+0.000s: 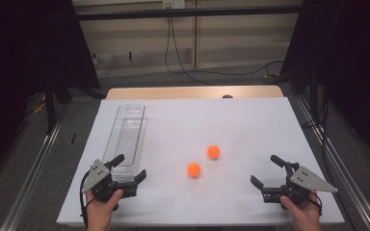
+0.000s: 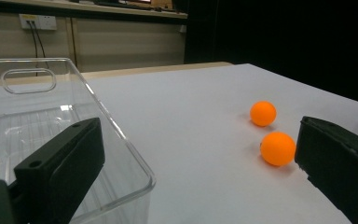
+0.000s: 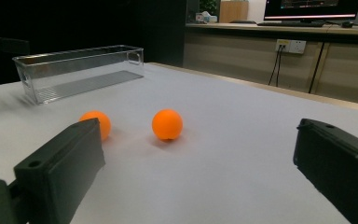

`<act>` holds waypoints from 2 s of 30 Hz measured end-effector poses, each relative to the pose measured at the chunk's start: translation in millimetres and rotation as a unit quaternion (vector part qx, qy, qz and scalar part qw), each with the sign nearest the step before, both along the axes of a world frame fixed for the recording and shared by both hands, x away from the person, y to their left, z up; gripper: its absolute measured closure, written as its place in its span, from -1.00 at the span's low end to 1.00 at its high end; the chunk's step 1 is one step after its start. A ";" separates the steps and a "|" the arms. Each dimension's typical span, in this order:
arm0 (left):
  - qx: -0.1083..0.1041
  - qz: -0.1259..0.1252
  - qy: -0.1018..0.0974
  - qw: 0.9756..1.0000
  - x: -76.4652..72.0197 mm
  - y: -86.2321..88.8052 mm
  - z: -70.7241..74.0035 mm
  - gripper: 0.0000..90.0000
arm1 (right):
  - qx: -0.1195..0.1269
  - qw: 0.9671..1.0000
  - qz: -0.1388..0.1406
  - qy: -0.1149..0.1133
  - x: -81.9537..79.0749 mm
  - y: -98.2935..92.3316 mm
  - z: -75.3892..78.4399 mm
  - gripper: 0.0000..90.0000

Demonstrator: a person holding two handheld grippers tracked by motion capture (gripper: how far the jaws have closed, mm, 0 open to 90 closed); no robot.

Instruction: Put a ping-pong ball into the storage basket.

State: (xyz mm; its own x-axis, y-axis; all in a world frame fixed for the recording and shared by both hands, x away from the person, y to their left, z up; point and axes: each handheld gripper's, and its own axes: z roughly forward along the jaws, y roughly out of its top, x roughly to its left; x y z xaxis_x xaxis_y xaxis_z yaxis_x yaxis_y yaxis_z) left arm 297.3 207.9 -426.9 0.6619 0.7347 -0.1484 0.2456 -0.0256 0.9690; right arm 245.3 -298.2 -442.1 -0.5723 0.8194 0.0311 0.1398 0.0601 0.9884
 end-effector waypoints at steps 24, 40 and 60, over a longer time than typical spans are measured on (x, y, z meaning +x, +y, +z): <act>0.007 -0.027 0.015 0.999 4.9 -20.8 3.6 -0.97 | -0.004 1.000 0.008 -0.007 -0.5 1.8 0.9 -0.97; 0.018 -0.039 0.018 0.999 7.8 -31.9 6.1 -0.96 | -0.012 1.000 0.015 -0.010 -2.1 3.8 1.9 -0.97; 0.038 -0.058 0.027 0.997 11.5 -53.1 5.3 -0.96 | -0.010 1.000 0.016 -0.012 -2.5 4.1 2.0 -0.97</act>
State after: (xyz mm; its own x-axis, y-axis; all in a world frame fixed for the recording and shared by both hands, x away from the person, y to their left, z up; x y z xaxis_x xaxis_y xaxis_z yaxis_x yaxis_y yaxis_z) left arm 308.8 154.9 -421.6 0.7358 0.6640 -0.1332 0.2885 -0.1293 0.9487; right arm 242.7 -294.1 -440.1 -0.5993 0.8006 0.0001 0.1137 0.0850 0.9899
